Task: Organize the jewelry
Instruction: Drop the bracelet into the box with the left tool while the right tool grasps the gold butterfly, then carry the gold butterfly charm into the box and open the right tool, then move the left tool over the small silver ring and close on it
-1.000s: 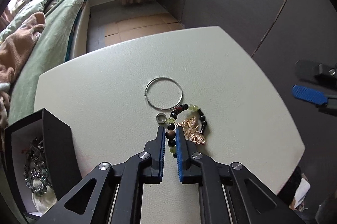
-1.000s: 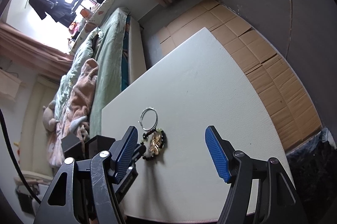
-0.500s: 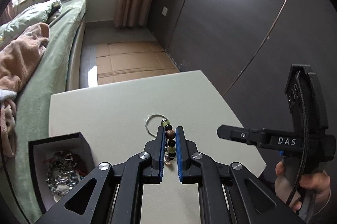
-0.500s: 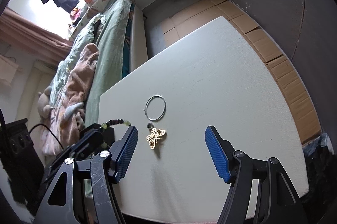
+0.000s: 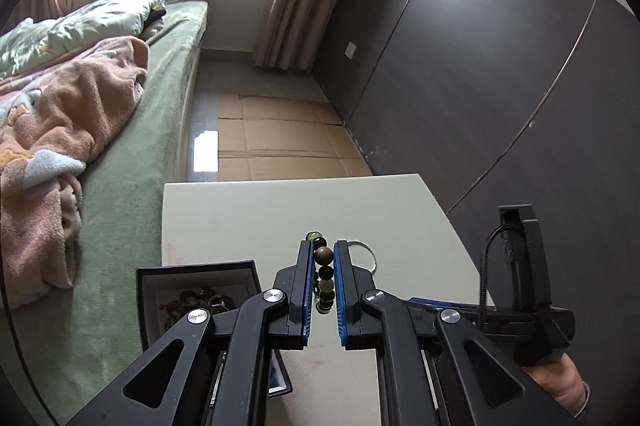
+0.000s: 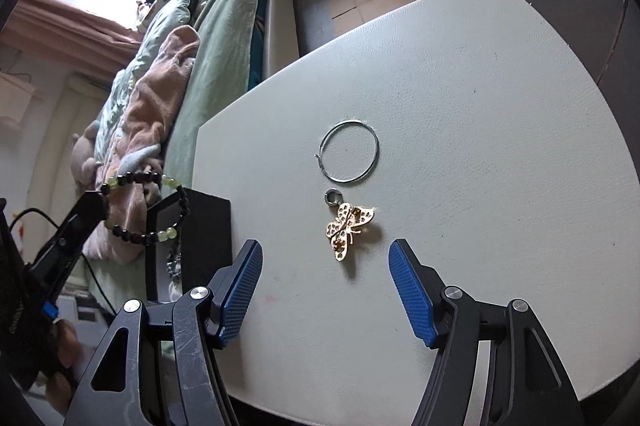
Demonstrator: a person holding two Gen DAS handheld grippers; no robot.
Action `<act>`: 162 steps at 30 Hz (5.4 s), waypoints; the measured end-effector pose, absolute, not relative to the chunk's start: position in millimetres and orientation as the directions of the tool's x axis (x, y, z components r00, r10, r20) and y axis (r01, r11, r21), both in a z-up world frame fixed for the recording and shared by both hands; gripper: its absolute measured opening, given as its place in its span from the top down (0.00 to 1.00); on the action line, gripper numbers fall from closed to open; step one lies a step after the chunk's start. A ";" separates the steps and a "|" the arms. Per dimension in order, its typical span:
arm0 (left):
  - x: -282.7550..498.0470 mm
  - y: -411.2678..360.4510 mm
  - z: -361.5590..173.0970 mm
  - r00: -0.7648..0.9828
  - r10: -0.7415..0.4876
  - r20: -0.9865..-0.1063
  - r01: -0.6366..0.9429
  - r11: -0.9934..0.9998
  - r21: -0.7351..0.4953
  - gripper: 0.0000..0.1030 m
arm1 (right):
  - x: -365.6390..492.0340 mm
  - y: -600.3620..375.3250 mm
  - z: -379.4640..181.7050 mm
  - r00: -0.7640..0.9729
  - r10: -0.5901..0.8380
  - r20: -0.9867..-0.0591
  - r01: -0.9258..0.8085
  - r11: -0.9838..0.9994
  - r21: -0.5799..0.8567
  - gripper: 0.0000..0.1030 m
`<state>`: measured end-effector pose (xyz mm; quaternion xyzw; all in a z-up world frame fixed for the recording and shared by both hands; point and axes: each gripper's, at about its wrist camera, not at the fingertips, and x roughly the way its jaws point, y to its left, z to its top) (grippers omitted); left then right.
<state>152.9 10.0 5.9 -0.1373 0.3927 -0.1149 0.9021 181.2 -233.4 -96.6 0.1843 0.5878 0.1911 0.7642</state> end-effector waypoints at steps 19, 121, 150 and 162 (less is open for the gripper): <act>127.2 67.7 24.6 0.713 -0.296 -0.636 0.036 0.921 -0.388 0.91 | 193.1 -190.1 -115.8 0.269 0.284 -0.920 -0.098 0.959 0.268 0.79; 236.0 -98.0 -110.0 0.377 -0.184 -0.908 0.132 0.981 -0.143 0.76 | 218.9 -308.7 -60.7 0.399 0.438 -0.805 0.079 0.859 0.507 0.00; 229.9 -70.6 -102.7 0.300 -0.289 -0.909 0.108 0.957 -0.269 0.94 | 229.4 -289.0 -75.8 0.366 0.435 -0.823 0.086 0.864 0.495 0.00; 228.5 -79.8 -98.2 0.328 -0.253 -0.910 0.122 0.967 -0.225 0.38 | 222.1 -322.7 -68.3 0.402 0.423 -0.812 0.133 0.851 0.508 0.00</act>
